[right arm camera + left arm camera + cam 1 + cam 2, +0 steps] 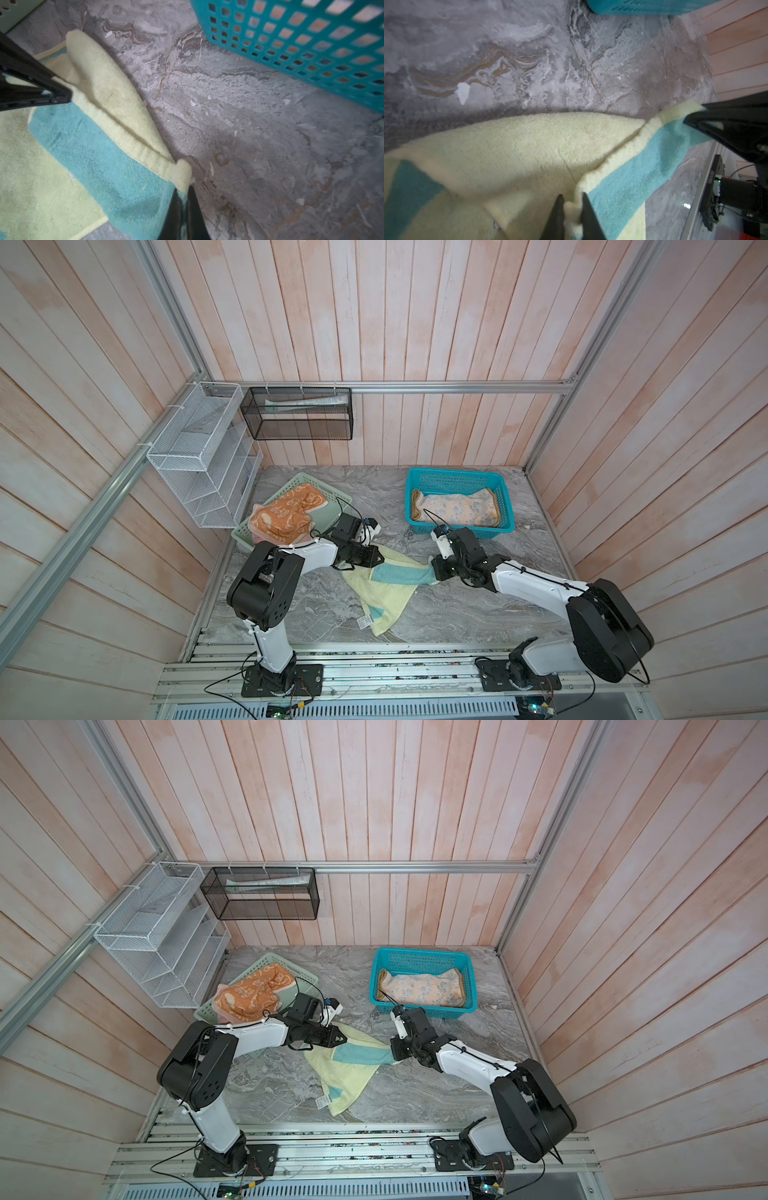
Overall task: Fold and stack the towels
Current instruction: 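Lift the towel by two corners with both grippers, hanging it up high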
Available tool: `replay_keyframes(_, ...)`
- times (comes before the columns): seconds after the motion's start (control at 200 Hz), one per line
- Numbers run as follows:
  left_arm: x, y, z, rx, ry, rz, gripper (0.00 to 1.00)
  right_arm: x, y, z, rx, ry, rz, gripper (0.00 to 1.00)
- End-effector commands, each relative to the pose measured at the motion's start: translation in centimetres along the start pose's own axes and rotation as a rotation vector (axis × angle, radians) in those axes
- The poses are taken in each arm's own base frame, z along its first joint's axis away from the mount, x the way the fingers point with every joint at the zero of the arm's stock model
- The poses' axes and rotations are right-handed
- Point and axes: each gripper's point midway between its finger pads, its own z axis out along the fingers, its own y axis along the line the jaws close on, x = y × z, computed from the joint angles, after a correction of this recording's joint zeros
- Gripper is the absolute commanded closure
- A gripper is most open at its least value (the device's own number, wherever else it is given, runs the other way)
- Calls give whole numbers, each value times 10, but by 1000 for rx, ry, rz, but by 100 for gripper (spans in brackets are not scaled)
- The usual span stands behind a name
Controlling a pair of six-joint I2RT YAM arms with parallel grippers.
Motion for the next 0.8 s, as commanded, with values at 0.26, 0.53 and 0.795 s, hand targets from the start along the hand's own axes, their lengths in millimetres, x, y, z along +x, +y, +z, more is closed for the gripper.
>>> replay_keyframes(0.26, -82, 0, -30, -9, -226, 45, 100, -91, -100, 26, 174, -124, 38, 100)
replay_keyframes(0.53, -160, 15, -47, -25, -369, 77, 100, -165, -140, 25, 204, -231, 48, 100)
replay_keyframes(0.795, -195, -42, -146, -103, -547, 270, 100, -203, -85, -54, 77, -401, -18, 100)
